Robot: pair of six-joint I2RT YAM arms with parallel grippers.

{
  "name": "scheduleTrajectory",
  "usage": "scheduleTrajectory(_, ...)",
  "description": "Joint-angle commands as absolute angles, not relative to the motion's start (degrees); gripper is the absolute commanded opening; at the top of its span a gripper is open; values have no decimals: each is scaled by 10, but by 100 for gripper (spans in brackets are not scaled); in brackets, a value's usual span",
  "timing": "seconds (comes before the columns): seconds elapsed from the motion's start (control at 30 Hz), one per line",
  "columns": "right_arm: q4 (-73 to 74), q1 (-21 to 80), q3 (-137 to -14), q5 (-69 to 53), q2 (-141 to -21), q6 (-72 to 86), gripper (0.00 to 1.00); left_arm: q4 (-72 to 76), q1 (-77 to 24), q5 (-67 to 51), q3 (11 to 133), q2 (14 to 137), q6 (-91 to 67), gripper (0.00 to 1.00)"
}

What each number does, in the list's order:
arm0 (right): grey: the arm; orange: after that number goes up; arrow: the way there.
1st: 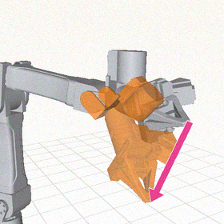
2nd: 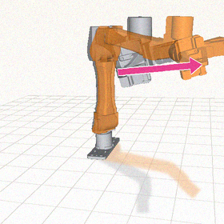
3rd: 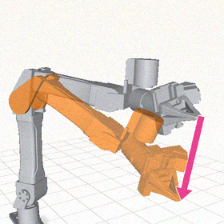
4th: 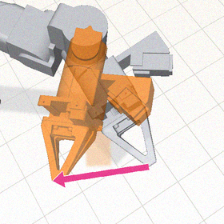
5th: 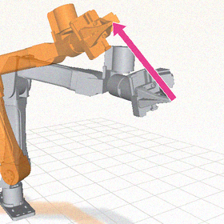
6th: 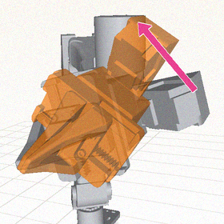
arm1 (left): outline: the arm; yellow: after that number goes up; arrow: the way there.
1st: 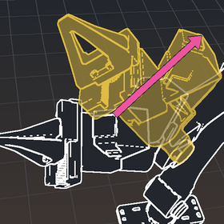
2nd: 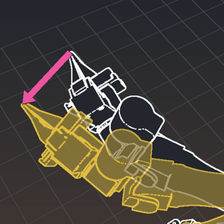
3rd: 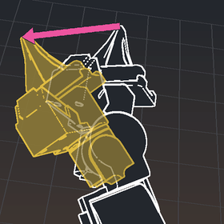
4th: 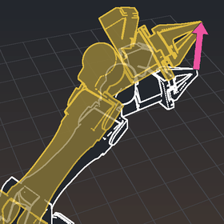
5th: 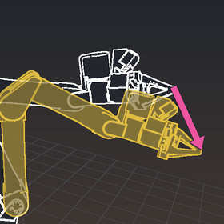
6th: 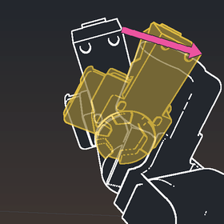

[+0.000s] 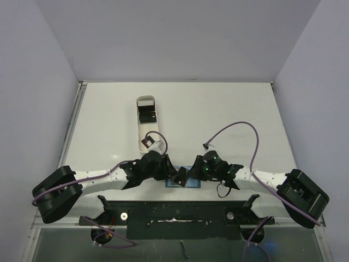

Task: Put the credit cards into the card holder
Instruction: Insert the credit card into the card holder.

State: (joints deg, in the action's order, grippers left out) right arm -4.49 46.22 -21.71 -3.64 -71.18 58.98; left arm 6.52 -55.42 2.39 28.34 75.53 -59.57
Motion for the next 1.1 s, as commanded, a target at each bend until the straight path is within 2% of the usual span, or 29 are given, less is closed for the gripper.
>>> scheduleTrajectory(0.0, -68, 467, -210, -32, -715, 591, 22, 93, -553, 21, 305, 745, -599, 39)
scheduleTrajectory(0.37, -69, 466, -205, -33, -711, 591, 22, 114, -551, -11, 317, 827, -589, 38)
scheduleTrajectory(0.6, -70, 465, -204, -34, -711, 592, 22, 159, -550, -48, 300, 837, -609, 24)
scheduleTrajectory(0.7, -70, 466, -206, -33, -711, 592, 22, 149, -551, -41, 297, 828, -612, 12)
scheduleTrajectory(0.83, -70, 466, -207, -33, -710, 593, 22, 151, -549, -38, 294, 824, -611, 1)
scheduleTrajectory(1.07, -54, 466, -206, -33, -688, 592, 22, 180, -549, -35, 283, 832, -621, 0)
